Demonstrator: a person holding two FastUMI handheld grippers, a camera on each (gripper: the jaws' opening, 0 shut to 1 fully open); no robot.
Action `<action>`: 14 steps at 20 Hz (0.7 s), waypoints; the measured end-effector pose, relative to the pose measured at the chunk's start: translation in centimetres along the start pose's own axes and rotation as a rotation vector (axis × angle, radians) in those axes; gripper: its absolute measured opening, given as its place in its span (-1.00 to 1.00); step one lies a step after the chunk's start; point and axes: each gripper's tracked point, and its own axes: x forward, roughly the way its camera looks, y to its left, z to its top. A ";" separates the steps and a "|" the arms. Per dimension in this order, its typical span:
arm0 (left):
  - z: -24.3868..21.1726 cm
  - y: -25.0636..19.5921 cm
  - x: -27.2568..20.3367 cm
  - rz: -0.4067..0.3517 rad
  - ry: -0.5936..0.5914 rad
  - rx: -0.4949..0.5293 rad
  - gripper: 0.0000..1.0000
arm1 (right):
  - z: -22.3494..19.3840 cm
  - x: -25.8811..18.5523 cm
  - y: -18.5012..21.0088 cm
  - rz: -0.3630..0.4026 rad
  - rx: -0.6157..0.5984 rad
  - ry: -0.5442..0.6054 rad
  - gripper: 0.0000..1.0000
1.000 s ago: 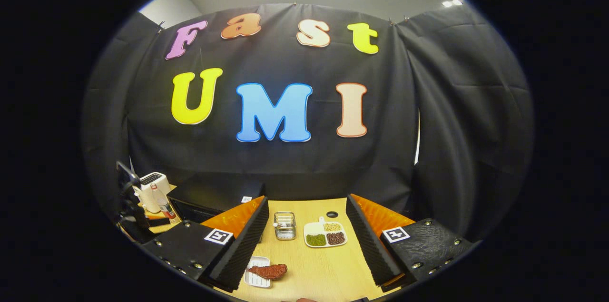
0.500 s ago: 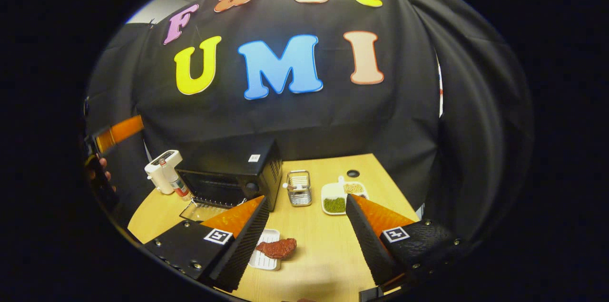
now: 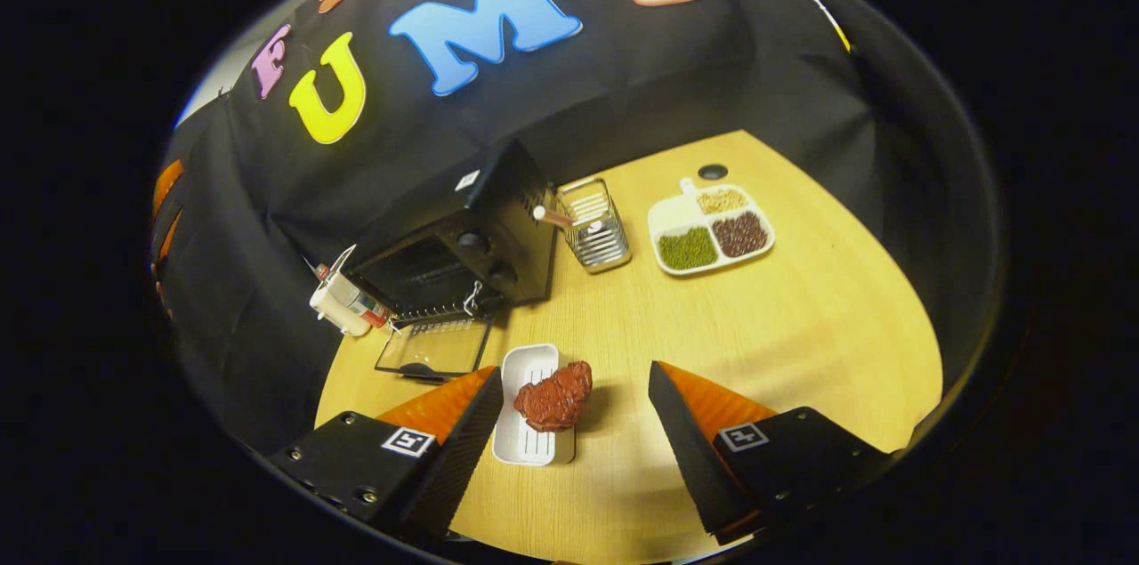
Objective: Open the electric oven with the left hand, put the food in, and close the electric oven.
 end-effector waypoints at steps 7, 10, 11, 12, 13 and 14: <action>-1.3 1.8 -2.6 0.101 0.051 0.037 0.96 | -3.4 4.9 0.0 0.092 0.115 0.110 0.80; -1.5 2.8 -3.7 0.144 0.070 0.059 0.94 | -4.1 5.8 0.5 0.127 0.106 0.124 0.61; -1.3 3.0 -4.1 0.155 0.072 0.065 0.94 | -4.1 6.0 1.0 0.151 0.116 0.122 0.21; -1.3 3.1 -4.4 0.166 0.075 0.070 0.96 | -4.1 5.8 1.5 0.182 0.119 0.122 -0.09; -1.2 3.2 -4.7 0.174 0.078 0.077 0.94 | -4.2 5.5 2.0 0.220 0.113 0.119 -0.09; -1.4 3.1 -5.1 0.177 0.078 0.083 0.88 | -4.4 5.3 1.7 0.225 0.116 0.110 -0.09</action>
